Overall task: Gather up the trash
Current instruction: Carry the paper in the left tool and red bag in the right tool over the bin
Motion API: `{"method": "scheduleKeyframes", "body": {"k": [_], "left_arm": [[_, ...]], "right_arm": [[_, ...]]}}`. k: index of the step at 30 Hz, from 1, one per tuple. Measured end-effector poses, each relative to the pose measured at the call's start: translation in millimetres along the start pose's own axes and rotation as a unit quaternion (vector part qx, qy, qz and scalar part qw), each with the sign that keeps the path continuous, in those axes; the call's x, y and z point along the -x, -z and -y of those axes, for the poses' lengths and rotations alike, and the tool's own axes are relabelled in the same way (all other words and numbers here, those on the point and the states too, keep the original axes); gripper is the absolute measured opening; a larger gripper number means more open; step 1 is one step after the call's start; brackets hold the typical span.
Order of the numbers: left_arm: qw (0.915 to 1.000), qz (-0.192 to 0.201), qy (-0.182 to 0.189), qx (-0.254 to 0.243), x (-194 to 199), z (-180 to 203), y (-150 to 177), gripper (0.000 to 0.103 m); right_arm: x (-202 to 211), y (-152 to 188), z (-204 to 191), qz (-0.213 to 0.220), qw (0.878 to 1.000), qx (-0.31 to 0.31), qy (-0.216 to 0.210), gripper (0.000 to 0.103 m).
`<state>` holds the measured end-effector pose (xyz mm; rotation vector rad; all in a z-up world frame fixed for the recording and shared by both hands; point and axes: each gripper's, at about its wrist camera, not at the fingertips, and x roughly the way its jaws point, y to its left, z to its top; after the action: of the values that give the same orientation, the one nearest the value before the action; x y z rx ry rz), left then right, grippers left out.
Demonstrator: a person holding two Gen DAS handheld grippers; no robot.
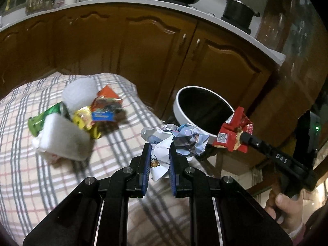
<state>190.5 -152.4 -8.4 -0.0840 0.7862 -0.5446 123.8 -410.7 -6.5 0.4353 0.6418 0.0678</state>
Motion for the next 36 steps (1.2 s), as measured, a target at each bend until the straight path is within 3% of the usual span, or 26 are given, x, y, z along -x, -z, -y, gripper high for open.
{"method": "scheduleKeyframes", "body": {"k": [21, 36], "left_arm": [[0.9994, -0.008, 0.002, -0.034, -51, 49, -32, 0.014], [0.9993, -0.008, 0.003, -0.037, -75, 66, -57, 0.014]], "right_arm": [[3, -27, 33, 0.033, 0.998, 0.012, 0.051, 0.002], [-10, -44, 52, 0.029, 0.996, 0.019, 0.078, 0.002]]}}
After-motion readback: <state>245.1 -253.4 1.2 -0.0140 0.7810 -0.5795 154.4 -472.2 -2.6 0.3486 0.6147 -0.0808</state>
